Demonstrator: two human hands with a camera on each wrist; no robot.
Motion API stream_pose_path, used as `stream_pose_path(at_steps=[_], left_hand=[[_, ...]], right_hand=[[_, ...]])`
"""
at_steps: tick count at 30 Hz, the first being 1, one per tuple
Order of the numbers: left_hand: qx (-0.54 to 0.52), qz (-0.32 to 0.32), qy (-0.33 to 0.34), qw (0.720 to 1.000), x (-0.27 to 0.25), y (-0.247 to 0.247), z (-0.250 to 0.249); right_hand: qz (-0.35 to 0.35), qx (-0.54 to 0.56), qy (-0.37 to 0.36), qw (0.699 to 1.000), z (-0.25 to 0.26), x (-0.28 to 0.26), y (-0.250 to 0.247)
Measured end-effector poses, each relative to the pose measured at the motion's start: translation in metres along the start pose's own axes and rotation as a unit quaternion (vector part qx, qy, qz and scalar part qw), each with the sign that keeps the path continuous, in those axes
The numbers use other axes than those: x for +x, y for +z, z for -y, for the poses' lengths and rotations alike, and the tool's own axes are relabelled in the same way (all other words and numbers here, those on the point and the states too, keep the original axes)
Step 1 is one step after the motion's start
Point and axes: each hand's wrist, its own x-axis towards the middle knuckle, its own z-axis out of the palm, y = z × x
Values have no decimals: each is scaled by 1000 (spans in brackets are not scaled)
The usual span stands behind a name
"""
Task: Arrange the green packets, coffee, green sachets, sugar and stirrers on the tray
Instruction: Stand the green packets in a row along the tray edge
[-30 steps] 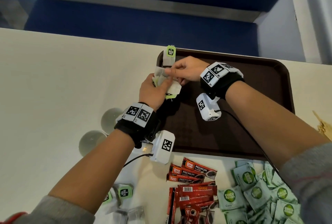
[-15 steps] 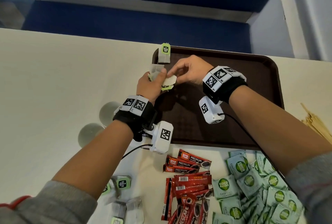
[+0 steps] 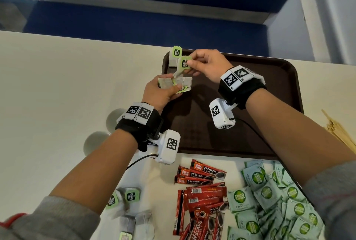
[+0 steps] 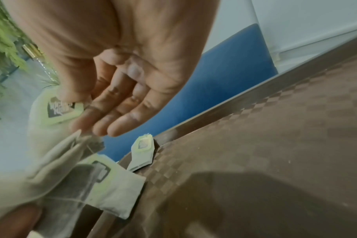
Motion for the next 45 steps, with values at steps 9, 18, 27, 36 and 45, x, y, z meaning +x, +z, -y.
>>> stream_pose_path(at_steps=[9,18,27,36,45], left_hand=[[70,-21,22,997,5,-5,4],[91,-46,67,993,4,-1,-3],[80,-52,72,993,7,4,-13],[95,-82,64,990,16,-12,-21],[73,-87,78,990,17,-15,-25]], right_hand=[[-69,-40,5,997,-6,10,-1],[-11,15,54,998,-12,5,8],[6,49,40,998,-3,18,20],[25,-287,43,957,-14,45,37],[48,-359,11,932,-23,56,52]])
